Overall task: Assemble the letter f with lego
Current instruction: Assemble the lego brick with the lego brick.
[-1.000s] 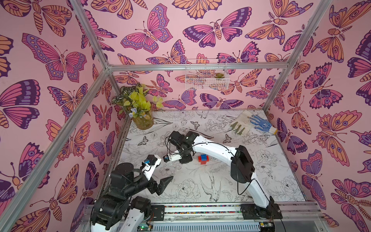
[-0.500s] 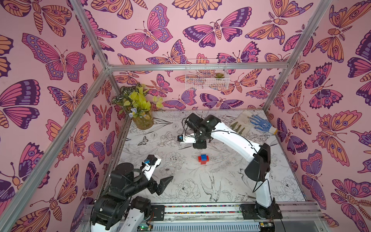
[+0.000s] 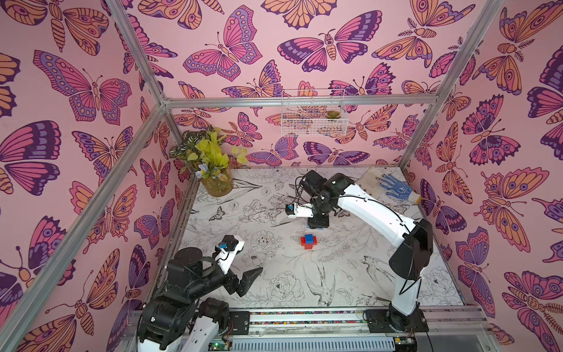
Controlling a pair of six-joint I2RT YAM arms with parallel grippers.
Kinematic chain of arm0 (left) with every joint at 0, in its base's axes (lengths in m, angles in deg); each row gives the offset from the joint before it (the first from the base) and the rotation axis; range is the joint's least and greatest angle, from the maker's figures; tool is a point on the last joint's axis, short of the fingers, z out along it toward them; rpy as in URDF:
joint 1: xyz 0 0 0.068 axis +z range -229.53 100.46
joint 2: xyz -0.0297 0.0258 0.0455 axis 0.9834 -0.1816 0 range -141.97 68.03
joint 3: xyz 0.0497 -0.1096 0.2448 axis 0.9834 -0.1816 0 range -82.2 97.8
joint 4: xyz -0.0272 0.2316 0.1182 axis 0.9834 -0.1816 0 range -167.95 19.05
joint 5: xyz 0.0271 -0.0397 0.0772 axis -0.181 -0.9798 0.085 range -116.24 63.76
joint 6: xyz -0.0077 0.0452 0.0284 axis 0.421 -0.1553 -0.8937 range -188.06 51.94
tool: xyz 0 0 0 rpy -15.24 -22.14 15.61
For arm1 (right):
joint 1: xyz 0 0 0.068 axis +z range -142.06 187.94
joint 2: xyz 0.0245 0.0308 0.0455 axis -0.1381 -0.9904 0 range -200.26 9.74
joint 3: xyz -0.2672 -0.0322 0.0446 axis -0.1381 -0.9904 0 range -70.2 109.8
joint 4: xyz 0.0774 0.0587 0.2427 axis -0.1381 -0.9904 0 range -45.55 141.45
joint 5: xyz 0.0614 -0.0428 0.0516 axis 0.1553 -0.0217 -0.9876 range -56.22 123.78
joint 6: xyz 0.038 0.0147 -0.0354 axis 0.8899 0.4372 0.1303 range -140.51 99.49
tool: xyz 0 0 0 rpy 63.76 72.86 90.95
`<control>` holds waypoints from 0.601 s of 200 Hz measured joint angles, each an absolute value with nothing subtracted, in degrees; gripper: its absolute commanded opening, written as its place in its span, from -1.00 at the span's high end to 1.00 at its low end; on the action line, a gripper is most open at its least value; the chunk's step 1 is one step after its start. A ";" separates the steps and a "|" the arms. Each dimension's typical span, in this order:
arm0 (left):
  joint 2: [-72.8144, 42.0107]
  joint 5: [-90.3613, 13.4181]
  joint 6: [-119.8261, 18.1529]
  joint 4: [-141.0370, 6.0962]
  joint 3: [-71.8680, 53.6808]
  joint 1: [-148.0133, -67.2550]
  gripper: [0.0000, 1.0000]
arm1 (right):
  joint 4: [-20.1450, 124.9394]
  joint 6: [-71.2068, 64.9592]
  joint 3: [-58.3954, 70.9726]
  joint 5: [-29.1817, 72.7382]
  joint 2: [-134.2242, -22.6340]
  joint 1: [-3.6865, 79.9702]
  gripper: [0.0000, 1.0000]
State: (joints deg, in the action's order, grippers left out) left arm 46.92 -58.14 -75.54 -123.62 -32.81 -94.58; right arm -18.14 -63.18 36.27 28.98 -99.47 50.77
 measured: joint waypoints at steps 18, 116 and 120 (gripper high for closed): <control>46.92 -58.14 -75.56 -123.62 -32.81 -94.58 -1.00 | -16.69 -63.93 33.52 27.80 -99.45 50.77 0.70; 46.92 -58.12 -75.54 -123.62 -32.81 -94.58 -1.00 | -12.96 -67.34 28.01 26.25 -100.30 50.81 0.69; 46.92 -58.12 -75.54 -123.62 -32.81 -94.58 -1.00 | -12.91 -67.38 28.01 26.25 -100.37 50.81 0.69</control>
State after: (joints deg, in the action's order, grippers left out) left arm 46.92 -58.12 -75.54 -123.62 -32.81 -94.58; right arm -12.91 -67.38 28.01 26.25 -100.37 50.81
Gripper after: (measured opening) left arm 0.999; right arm 0.355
